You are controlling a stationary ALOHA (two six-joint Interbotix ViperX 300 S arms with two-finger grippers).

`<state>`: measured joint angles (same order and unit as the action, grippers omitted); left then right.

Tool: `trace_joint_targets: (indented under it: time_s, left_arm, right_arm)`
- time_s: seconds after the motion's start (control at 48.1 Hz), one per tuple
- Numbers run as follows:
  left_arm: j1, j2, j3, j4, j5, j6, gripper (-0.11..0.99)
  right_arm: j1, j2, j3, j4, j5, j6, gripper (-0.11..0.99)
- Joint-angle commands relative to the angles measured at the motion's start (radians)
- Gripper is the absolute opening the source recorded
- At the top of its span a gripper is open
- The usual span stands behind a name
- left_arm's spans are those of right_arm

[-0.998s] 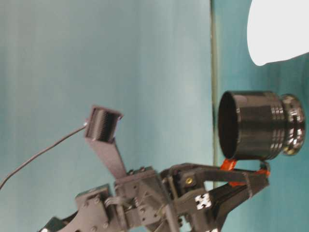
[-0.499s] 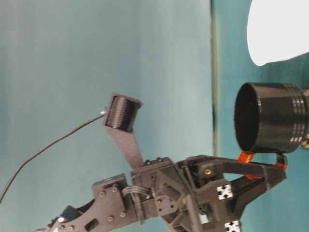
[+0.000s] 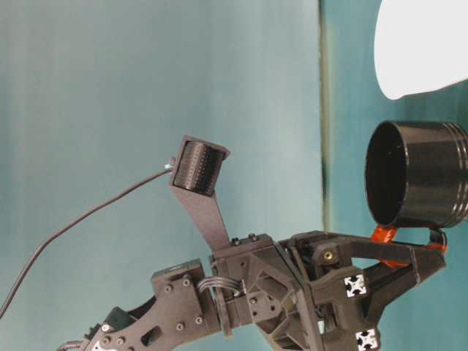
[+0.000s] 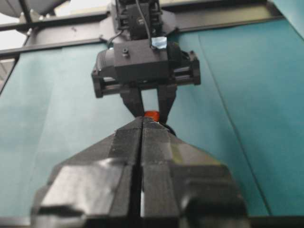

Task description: Put the paper cup into the moved red handle cup holder.

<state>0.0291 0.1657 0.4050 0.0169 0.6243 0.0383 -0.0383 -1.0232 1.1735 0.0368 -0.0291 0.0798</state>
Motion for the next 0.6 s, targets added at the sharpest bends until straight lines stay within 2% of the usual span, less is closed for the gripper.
trace_joint_targets:
  time_s: [0.0,0.582]
  left_arm:
    - [-0.002,-0.005,-0.008,0.002,-0.021,-0.002,0.28]
    - [-0.002,-0.003,0.021,0.002,-0.048,-0.002,0.28]
  right_arm:
    - [-0.003,0.008,-0.008,0.002,-0.003,0.006,-0.11]
    - [-0.003,0.006,-0.008,0.002,-0.003,0.006,-0.11]
